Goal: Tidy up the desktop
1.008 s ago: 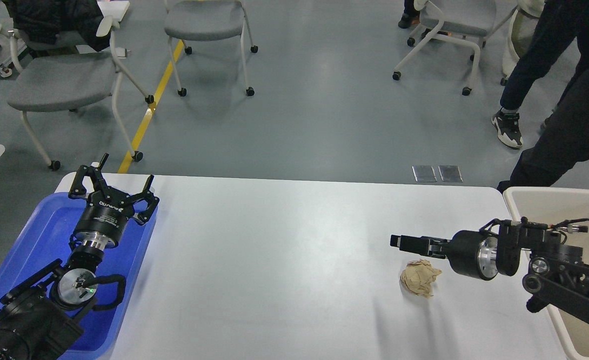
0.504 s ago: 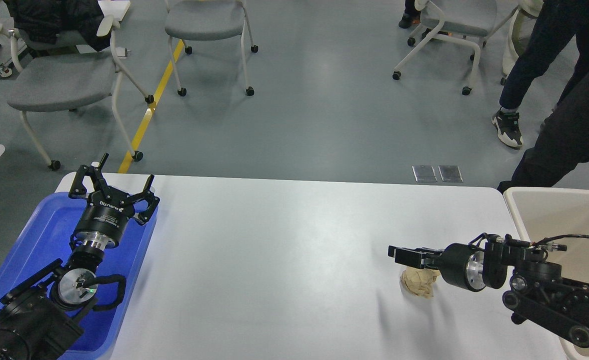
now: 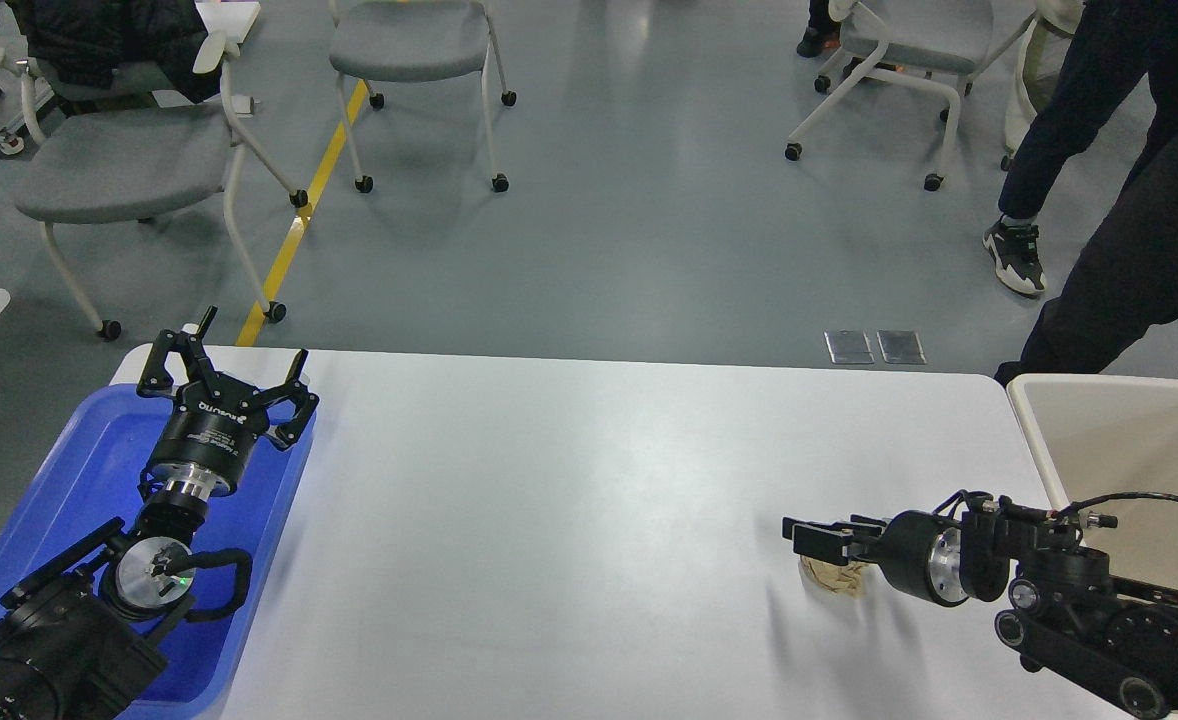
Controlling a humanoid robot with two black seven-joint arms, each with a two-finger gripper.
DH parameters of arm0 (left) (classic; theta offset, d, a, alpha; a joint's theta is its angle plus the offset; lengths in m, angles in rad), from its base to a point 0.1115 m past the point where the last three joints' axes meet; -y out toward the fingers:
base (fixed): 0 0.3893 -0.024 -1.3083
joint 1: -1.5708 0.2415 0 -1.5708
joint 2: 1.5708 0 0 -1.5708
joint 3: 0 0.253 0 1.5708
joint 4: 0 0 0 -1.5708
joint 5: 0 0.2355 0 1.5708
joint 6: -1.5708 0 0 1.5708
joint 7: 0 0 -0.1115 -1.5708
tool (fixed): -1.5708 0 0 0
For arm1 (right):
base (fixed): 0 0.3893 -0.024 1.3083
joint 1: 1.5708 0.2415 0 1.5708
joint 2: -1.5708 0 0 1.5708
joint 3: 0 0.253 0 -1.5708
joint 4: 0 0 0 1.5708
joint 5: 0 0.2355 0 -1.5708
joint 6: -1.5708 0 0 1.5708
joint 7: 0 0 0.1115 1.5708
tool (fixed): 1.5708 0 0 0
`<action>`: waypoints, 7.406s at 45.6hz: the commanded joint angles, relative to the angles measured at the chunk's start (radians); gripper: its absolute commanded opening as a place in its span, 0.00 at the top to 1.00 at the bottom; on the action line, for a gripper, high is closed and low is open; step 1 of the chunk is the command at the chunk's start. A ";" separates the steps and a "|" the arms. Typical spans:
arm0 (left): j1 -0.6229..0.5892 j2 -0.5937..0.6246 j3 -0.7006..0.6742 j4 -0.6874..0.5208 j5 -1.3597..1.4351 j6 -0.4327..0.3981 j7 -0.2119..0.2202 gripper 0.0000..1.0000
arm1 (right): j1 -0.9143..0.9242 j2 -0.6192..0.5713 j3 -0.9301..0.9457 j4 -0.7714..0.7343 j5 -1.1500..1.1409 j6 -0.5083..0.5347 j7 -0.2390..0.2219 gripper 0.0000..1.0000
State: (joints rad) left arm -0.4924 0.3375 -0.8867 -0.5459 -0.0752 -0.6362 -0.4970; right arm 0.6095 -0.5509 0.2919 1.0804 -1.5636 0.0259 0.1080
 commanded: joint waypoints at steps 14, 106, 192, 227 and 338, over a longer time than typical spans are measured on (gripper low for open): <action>0.000 0.000 0.000 0.000 0.000 0.000 0.000 0.00 | -0.022 0.029 0.000 -0.063 -0.069 -0.017 0.002 0.00; -0.001 0.000 0.000 0.000 0.000 0.000 0.000 0.00 | 0.328 -0.598 0.047 0.368 0.675 0.267 0.082 1.00; 0.000 0.000 0.002 0.000 -0.002 0.003 0.000 0.00 | 0.128 0.014 0.259 -0.916 1.835 -0.201 -0.301 1.00; 0.000 0.000 0.002 0.000 0.000 0.003 0.000 0.00 | 0.108 0.045 0.322 -0.932 1.835 -0.245 -0.288 0.19; 0.000 0.000 0.002 0.001 -0.002 0.004 0.000 0.00 | -0.108 0.410 0.690 -0.330 1.815 0.514 -0.203 0.00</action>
State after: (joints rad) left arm -0.4926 0.3375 -0.8851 -0.5457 -0.0766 -0.6322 -0.4971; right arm 0.5076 -0.2003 0.9904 0.8251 0.2523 0.5147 -0.0953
